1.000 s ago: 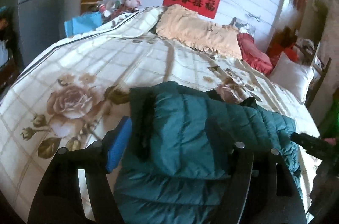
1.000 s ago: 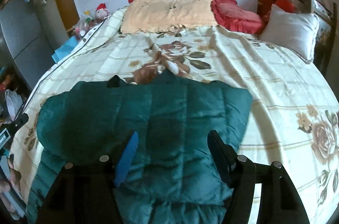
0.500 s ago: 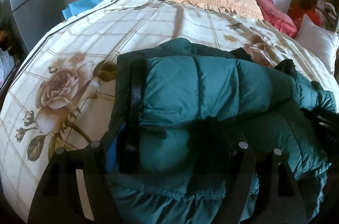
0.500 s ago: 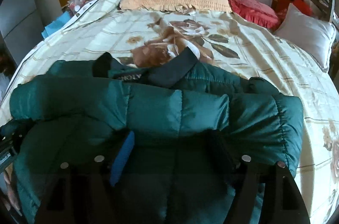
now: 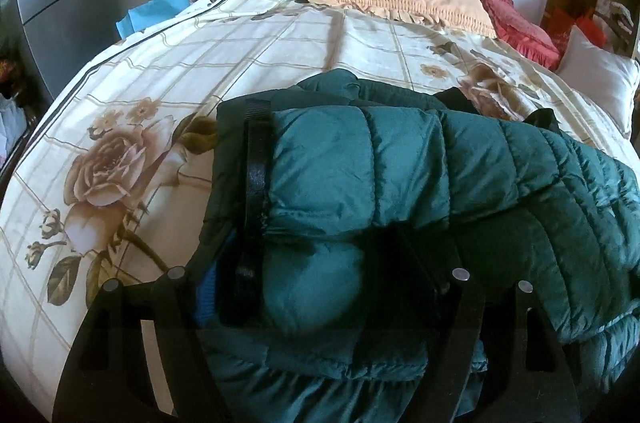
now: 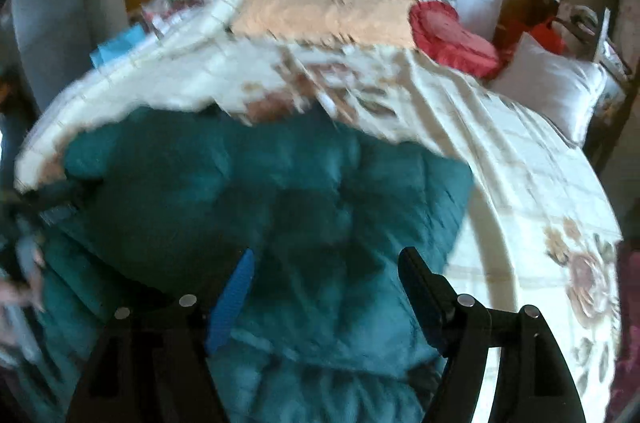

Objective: Fold large clothes

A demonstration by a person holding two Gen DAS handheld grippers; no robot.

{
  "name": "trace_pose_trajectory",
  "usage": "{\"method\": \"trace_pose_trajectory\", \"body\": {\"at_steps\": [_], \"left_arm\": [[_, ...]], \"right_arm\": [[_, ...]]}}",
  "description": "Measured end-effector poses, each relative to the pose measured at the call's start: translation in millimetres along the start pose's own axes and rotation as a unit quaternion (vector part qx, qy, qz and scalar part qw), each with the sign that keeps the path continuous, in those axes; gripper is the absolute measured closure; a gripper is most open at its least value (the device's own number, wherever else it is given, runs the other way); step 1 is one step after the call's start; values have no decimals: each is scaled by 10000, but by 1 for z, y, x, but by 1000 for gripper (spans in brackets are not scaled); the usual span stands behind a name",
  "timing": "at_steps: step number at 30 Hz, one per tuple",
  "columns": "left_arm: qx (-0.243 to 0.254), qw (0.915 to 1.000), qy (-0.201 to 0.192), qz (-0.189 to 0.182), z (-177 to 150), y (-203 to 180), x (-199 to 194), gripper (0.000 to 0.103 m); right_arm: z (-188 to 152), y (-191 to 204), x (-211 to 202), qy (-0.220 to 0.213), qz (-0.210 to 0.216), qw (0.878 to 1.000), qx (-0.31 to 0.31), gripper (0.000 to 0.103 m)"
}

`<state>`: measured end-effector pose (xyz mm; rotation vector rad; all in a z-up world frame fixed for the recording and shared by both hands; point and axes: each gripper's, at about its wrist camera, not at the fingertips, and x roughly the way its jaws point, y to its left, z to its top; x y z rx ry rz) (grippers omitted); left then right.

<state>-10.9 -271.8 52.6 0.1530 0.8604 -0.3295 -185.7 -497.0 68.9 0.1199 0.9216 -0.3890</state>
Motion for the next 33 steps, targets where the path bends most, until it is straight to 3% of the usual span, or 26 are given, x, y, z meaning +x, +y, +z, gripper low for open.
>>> {"method": "trace_pose_trajectory", "body": {"at_steps": [3,7,12,14,17,21,23,27,33], "left_arm": [[13,10000,-2,-4,0,-1,0,23],[25,10000,-10,8,0,0,0,23],[7,10000,-47,38,-1,0,1,23],[5,10000,-47,41,-1,-1,2,23],[3,10000,-53,34,-1,-1,2,22],[-16,10000,-46,-11,-1,-1,3,20],[-20,10000,-43,-12,-1,-1,4,20],[-27,10000,-50,-17,-1,-1,4,20],[-21,10000,-52,-15,0,-1,4,20]], "right_arm": [[-18,-10,22,147,182,9993,285,27],[-15,-15,7,141,182,9994,263,27],[-1,-26,-31,-455,322,9966,601,27],[11,-26,-29,-483,326,9959,689,27],[25,-26,-9,-351,254,9957,820,27],[27,-25,40,166,-5,9968,782,26],[26,-26,46,143,-39,9966,807,24],[29,-21,22,39,-174,9971,734,24],[14,-1,-12,-284,188,9973,647,24]]}}
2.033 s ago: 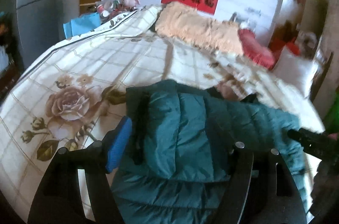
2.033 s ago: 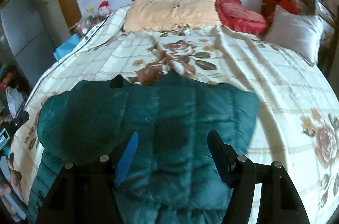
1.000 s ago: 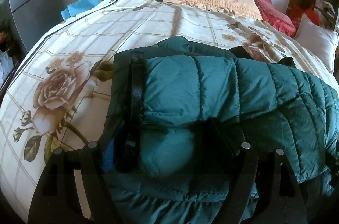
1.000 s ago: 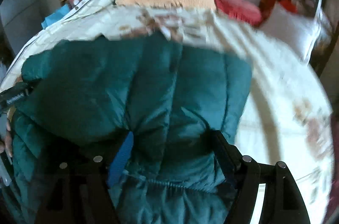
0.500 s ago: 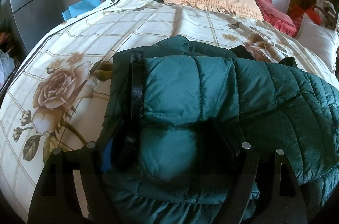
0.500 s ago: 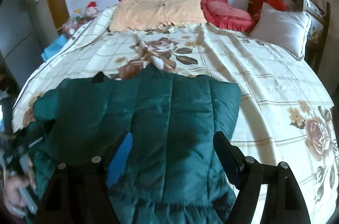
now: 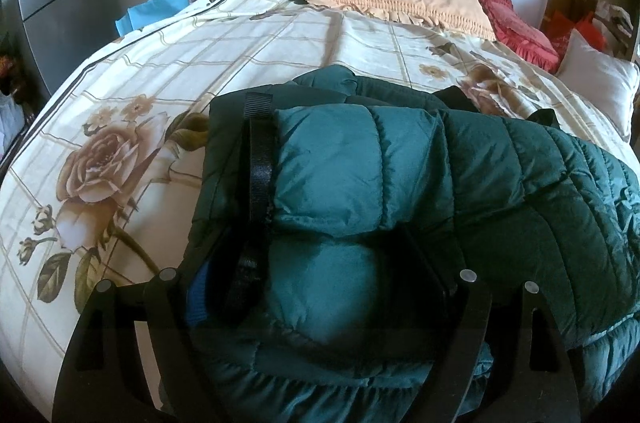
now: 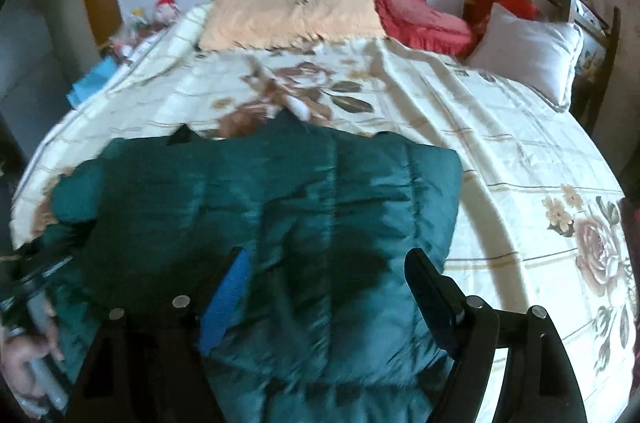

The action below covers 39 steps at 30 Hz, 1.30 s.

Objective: Fold large clothes

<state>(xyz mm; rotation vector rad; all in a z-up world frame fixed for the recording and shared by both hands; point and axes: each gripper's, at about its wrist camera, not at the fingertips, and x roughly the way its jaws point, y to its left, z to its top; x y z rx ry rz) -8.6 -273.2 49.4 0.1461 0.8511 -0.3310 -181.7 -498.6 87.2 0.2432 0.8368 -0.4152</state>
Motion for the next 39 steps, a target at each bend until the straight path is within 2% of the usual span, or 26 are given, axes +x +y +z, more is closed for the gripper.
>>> {"method": "trace_pose_trajectory", "body": {"at_steps": [1,3,5,7,11,16,21,26,39], "left_arm": [[1,10000,-1,1,0,0,0,20],[11,10000,-26,9,0,-1,0,19],[23,10000,-60,20,-1,-2,1,19],[12,10000,-51,-3,0,-1,-1,19],[9,9999,61,-88,-1,7,-15,19],[47,9999,-60,-140,-10,21,-52,19],[167,9995,-210,-158,-33,35,-88,19],[147,9995,-176,-205,-65,50,-117,19],[-51,9998,-21,-206,-135,77,-155,19]], "right_arm": [[-3,4,3,66,-5,9999,-83,24],[-13,11,22,298,-311,9985,-326,24],[-19,11,34,329,-447,9976,-421,19],[-19,7,36,308,-410,9980,-359,16],[-18,-5,10,282,-146,9995,-71,17],[-31,-15,-36,54,63,10000,-11,17],[-55,-29,-63,123,162,9998,22,16],[-81,-36,-79,176,185,9996,93,17],[-152,-45,-94,557,267,9980,144,17]]}}
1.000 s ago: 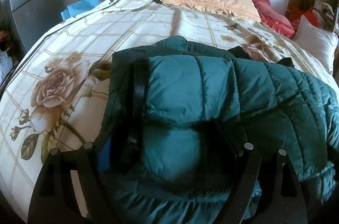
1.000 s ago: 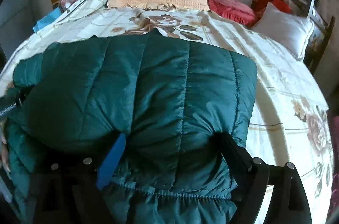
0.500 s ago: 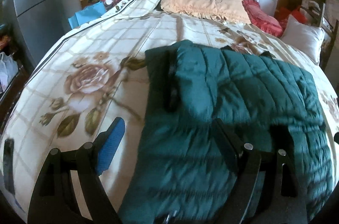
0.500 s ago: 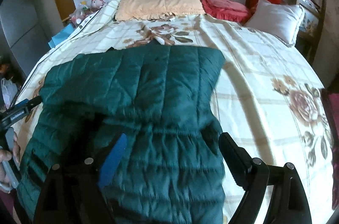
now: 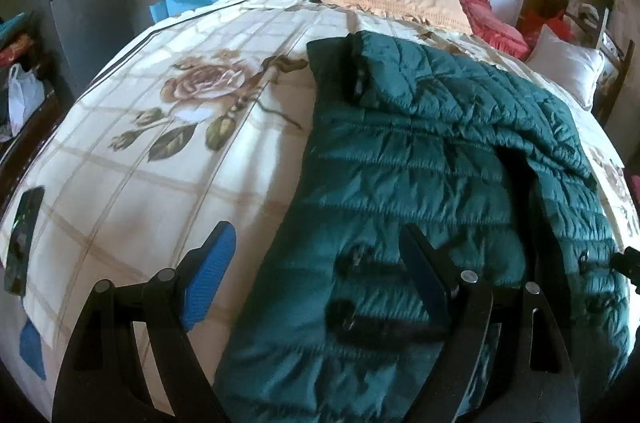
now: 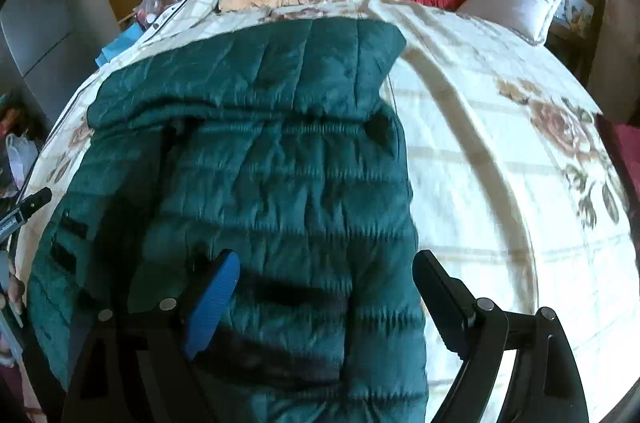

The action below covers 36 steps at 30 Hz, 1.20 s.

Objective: Fold large clothes

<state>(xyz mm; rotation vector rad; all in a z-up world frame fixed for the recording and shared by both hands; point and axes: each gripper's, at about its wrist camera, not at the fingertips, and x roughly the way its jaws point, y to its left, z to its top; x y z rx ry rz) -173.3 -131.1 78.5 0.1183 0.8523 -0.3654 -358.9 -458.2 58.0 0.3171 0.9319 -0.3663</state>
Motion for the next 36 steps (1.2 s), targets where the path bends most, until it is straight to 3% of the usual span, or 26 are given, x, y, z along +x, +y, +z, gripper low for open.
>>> {"method": "trace_pose_trajectory", "body": {"at_steps": [12,30,36], "left_arm": [[-201,9995,226,-56,-35,20,-12,19],[-66,9991,400,-150,-53,28,-24,19],[-78,9973,610,-392,-63,37,-27,19]], "right_arm": [[-30,-6,-17,44,72,9999,112,16],[-49,-3,-25,178,69,9998,66,16],[-59,-12,-32,258,17,9996,119,16]]}}
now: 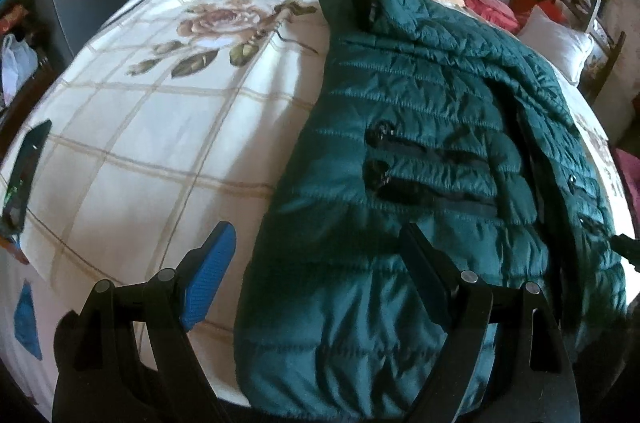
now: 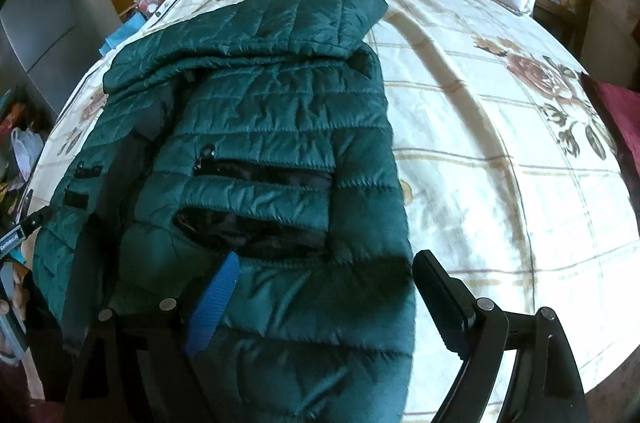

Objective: Fold large clothes

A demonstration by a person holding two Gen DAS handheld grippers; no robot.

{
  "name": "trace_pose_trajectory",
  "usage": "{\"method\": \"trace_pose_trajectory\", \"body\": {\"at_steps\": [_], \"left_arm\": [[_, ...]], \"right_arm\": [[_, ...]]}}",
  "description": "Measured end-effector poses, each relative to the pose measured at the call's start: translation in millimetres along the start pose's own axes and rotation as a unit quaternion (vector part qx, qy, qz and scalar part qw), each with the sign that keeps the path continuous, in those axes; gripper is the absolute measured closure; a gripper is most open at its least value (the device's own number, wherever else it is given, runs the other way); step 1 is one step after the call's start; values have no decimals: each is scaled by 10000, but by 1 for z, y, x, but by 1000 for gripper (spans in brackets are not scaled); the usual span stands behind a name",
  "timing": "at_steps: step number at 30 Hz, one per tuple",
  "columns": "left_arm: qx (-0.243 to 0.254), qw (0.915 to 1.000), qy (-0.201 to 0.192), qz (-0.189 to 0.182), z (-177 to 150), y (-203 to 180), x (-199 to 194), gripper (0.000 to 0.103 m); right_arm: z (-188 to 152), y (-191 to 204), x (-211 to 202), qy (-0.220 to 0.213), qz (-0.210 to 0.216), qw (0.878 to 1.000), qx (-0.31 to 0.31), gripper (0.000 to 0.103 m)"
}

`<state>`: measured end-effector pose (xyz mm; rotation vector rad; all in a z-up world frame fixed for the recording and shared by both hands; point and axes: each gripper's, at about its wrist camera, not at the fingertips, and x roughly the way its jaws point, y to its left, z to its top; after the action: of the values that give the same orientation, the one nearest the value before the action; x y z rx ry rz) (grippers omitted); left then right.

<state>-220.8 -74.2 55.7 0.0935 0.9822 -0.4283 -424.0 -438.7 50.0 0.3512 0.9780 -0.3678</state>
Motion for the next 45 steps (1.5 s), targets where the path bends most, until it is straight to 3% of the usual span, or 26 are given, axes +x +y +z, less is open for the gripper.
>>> {"method": "trace_pose_trajectory", "body": {"at_steps": [11,25,41,45], "left_arm": [[-174,9993,305,-144,-23,25,-4,19],[-635,9946,615,-552,-29,42,1,19],[-326,9956,614,-630,-29,27,5,19],[-440,9949,623,-667,-29,35,3,19]], "right_arm": [[-27,-24,0,342,201,9990,228,16],[-40,-26,-3,605,983,9929,291,16],[-42,-15,6,694,1126,9910,213,16],[-43,-16,5,698,1124,9910,206,16]]}}
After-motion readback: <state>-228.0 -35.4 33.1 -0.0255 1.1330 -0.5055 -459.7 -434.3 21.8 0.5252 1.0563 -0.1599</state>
